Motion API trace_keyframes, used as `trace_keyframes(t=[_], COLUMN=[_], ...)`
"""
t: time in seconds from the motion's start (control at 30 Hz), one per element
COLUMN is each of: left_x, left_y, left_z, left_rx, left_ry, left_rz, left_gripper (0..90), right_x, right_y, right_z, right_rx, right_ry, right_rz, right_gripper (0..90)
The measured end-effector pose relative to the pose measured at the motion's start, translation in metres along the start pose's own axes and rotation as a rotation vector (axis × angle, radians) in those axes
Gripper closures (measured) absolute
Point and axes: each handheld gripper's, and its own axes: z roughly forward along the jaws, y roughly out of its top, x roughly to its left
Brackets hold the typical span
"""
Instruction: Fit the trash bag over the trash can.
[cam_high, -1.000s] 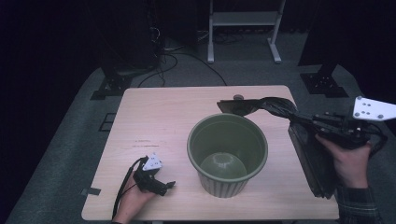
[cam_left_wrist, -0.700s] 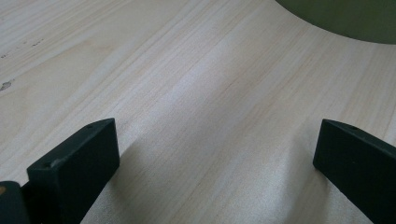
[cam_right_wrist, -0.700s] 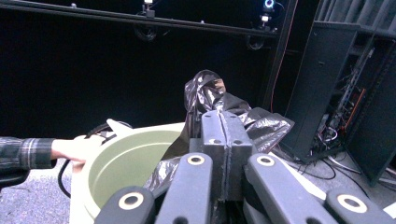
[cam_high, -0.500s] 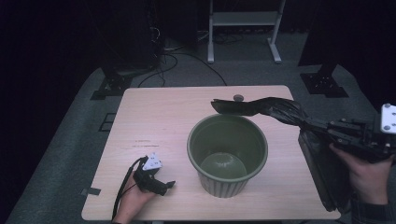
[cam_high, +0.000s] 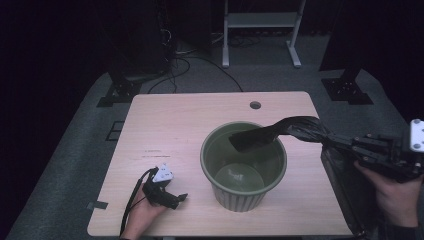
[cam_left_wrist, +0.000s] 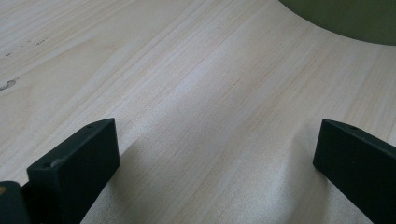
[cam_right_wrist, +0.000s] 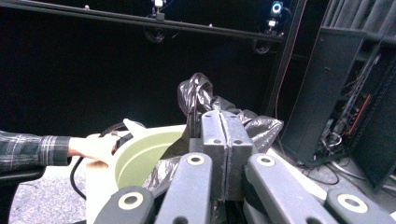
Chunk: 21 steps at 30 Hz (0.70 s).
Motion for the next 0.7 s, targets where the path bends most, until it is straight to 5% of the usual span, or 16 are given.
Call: trace_keyframes(t=[0.4, 0.7], left_x=[0.000, 0.000], left_y=[0.000, 0.000], left_z=[0.000, 0.000], left_rx=[-0.001, -0.002], left_ry=[-0.001, -0.002], left_rz=[0.001, 0.002], left_gripper=[0.0, 0.0], right_x=[-0.012, -0.022], right_y=[-0.035, -0.054], right_z=[0.050, 0.077], right_rx=[0.058, 0.118], right_ry=[0.050, 0.044], right_rz=[0.052, 0.073], right_gripper=[89.4, 89.3])
